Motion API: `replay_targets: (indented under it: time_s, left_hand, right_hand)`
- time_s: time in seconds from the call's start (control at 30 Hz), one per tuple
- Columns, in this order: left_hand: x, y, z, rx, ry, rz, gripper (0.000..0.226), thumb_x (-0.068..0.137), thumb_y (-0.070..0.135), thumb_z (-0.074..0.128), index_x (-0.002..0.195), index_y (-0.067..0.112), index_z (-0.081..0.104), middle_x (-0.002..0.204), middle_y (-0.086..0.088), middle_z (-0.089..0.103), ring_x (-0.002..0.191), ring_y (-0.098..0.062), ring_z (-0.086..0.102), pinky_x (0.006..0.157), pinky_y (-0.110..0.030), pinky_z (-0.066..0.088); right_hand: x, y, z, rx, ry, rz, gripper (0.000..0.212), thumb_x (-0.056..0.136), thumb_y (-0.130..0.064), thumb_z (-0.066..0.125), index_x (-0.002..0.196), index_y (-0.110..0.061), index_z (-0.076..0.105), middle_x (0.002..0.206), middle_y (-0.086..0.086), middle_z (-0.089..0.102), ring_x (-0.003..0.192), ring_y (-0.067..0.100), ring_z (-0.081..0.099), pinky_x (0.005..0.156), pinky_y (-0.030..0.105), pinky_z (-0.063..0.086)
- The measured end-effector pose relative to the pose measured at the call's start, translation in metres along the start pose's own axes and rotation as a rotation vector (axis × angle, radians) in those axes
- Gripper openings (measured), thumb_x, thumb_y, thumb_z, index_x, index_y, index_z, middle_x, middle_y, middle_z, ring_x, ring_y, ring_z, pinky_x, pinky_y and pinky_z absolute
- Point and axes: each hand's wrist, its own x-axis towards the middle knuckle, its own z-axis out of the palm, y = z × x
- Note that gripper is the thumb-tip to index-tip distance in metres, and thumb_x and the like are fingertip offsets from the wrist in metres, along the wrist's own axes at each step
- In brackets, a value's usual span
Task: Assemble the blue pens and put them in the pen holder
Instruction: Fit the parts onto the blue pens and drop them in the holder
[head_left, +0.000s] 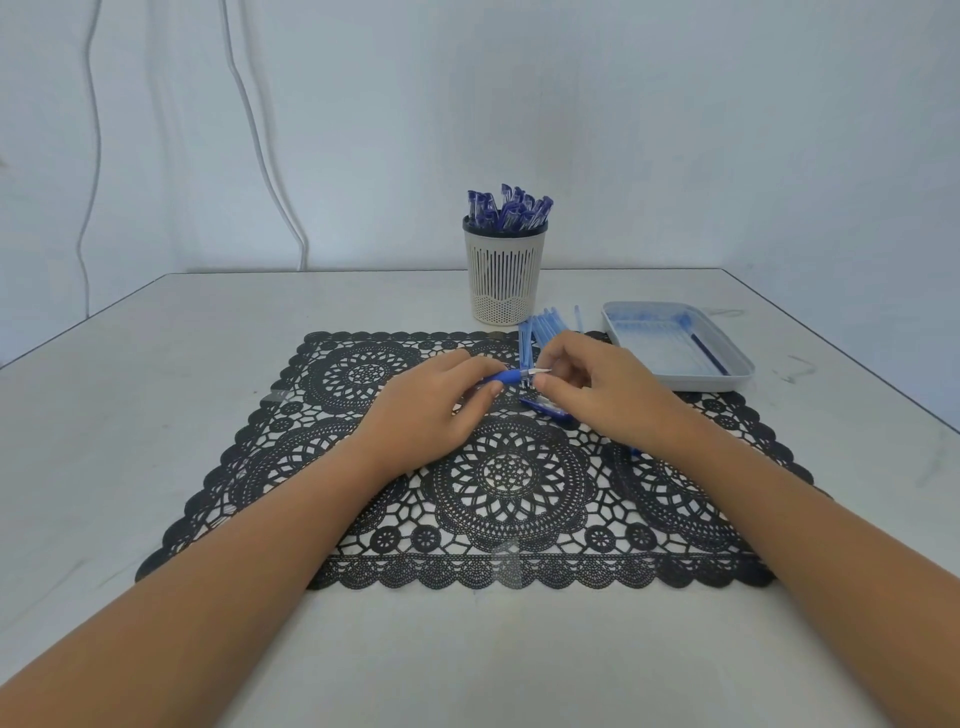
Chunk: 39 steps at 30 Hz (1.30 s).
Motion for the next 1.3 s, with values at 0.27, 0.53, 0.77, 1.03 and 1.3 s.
replay_targets:
  time_s: [0.27,0.53,0.77,1.03,1.3]
  left_hand:
    - [0.000,0.000,0.000,0.011,-0.009,0.002,0.039,0.092,0.041,0.035,0.112,0.020,0.061,0.085,0.007,0.059,0.072,-0.005,0.049,0.057,-0.029,0.047]
    - [-0.001,0.000,0.000,0.019,-0.001,0.013,0.037,0.092,0.041,0.036,0.111,0.021,0.062,0.083,0.008,0.057,0.072,-0.003,0.045,0.055,-0.028,0.047]
    - [0.002,-0.001,0.000,-0.012,-0.028,0.017,0.039,0.091,0.040,0.036,0.110,0.016,0.061,0.086,0.004,0.058,0.075,-0.008,0.049,0.062,-0.032,0.049]
    - [0.001,0.002,0.000,0.075,0.012,-0.025,0.039,0.091,0.039,0.036,0.110,0.016,0.061,0.087,0.004,0.060,0.076,-0.011,0.053,0.058,-0.024,0.043]
    - [0.000,-0.002,0.001,0.080,-0.001,-0.097,0.025,0.093,0.027,0.050,0.114,0.017,0.060,0.091,0.006,0.060,0.082,-0.005,0.048,0.061,-0.019,0.037]
  right_hand:
    - [0.000,0.000,0.001,-0.035,-0.003,-0.013,0.010,0.092,-0.033,0.051,0.086,-0.025,0.055,0.069,-0.011,0.057,0.060,-0.002,0.048,0.058,0.013,0.035]
    - [0.000,0.001,0.000,-0.023,-0.024,-0.050,0.004,0.091,-0.030,0.055,0.088,-0.031,0.052,0.070,-0.013,0.055,0.059,-0.002,0.046,0.057,0.009,0.036]
    - [0.001,-0.002,0.004,-0.063,-0.001,-0.065,0.008,0.094,-0.026,0.050,0.087,-0.024,0.054,0.070,-0.014,0.052,0.062,0.000,0.045,0.059,0.007,0.034]
    - [0.005,0.008,-0.005,-0.356,-0.011,0.029,0.031,0.094,-0.047,0.039,0.101,-0.027,0.061,0.083,-0.013,0.053,0.079,0.006,0.048,0.078,0.033,0.039]
    - [0.004,0.013,-0.005,-0.355,-0.077,0.017,0.010,0.091,-0.036,0.052,0.095,-0.027,0.056,0.093,-0.011,0.059,0.093,0.010,0.054,0.086,0.034,0.044]
